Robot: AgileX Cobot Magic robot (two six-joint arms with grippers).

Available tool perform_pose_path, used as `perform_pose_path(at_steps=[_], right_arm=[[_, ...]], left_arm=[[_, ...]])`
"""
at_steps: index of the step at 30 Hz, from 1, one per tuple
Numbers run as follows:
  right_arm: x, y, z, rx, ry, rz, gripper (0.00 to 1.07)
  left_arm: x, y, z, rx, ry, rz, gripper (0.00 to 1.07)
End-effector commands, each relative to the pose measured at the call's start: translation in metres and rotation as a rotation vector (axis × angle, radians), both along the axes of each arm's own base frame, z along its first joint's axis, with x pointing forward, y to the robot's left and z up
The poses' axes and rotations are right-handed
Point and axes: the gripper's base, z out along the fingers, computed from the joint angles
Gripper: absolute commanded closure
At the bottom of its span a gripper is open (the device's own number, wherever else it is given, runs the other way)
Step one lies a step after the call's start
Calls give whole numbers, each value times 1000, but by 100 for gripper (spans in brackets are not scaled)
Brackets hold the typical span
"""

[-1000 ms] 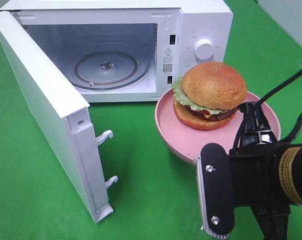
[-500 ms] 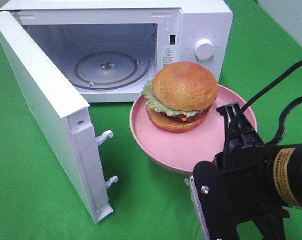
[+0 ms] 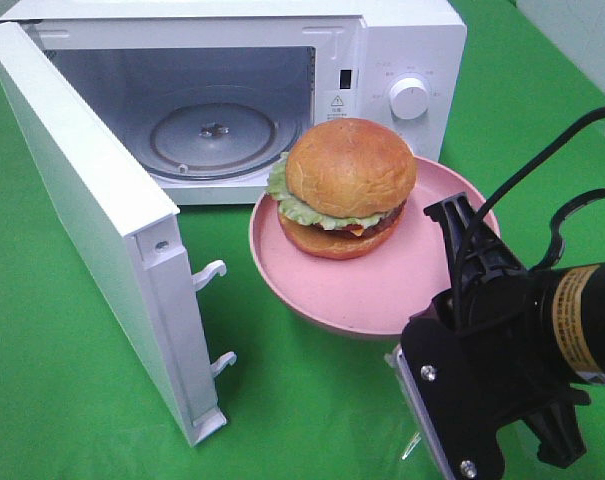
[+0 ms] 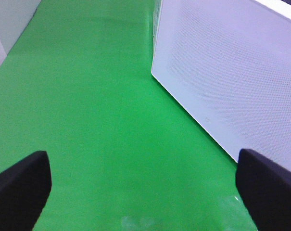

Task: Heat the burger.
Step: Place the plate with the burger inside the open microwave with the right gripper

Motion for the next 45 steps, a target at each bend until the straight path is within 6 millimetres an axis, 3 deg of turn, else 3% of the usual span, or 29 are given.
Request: perform_pose_path(at_steps=[1, 26, 45], right_arm=[[5, 0, 6, 25, -41, 60, 107], [38, -29, 11, 11, -135, 111, 107], [54, -24, 12, 24, -109, 80, 107]], left_arm=[[-3, 0, 0, 2, -16, 2, 8], [-3, 0, 0, 2, -16, 2, 8], [-3, 0, 0, 2, -16, 2, 8]])
